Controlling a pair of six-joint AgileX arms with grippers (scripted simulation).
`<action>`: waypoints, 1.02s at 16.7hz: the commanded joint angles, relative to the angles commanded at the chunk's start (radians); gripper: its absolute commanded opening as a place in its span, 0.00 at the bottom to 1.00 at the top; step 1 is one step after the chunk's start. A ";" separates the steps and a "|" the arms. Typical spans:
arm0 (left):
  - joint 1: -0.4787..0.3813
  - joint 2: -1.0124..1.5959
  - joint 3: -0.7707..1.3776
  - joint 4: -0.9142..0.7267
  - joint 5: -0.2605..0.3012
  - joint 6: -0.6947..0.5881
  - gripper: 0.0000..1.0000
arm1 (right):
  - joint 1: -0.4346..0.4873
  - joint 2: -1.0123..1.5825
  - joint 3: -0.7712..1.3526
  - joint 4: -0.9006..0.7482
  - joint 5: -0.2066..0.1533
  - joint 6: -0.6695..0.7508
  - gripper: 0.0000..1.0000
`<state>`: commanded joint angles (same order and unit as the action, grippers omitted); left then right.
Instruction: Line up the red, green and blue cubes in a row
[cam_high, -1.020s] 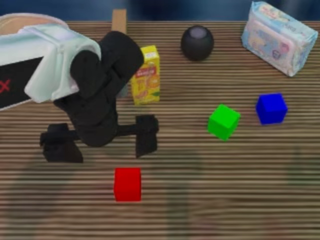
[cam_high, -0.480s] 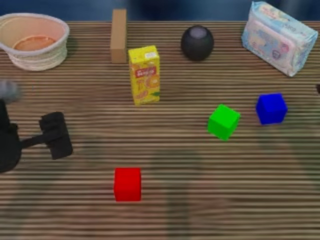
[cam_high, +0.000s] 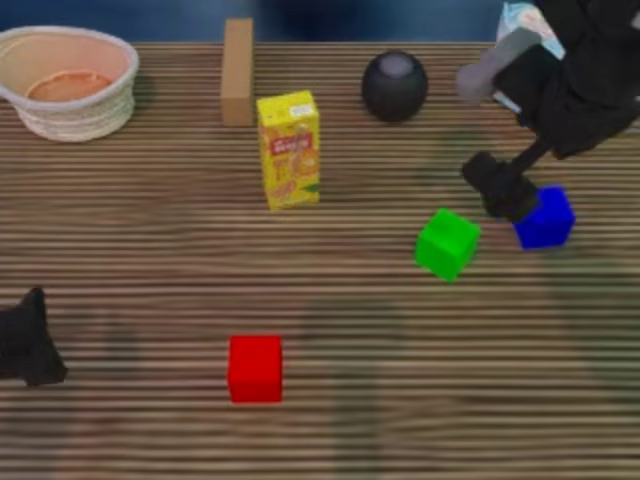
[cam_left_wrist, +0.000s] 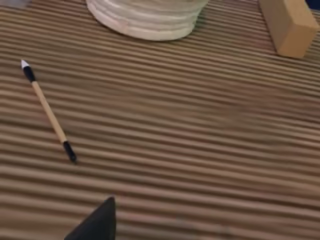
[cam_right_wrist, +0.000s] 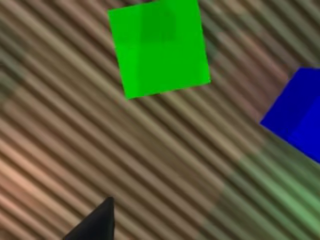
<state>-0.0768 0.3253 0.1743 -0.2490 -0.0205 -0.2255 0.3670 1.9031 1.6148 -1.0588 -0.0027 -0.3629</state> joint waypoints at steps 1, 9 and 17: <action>0.019 -0.055 -0.037 0.038 0.003 0.034 1.00 | 0.016 0.077 0.072 -0.044 0.000 -0.016 1.00; 0.096 -0.324 -0.174 0.248 0.020 0.224 1.00 | 0.090 0.418 0.424 -0.229 0.007 -0.091 1.00; 0.097 -0.325 -0.174 0.249 0.020 0.225 1.00 | 0.089 0.427 0.386 -0.187 0.007 -0.093 1.00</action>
<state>0.0200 0.0000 0.0000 0.0000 0.0000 0.0000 0.4558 2.3298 2.0011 -1.2455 0.0044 -0.4557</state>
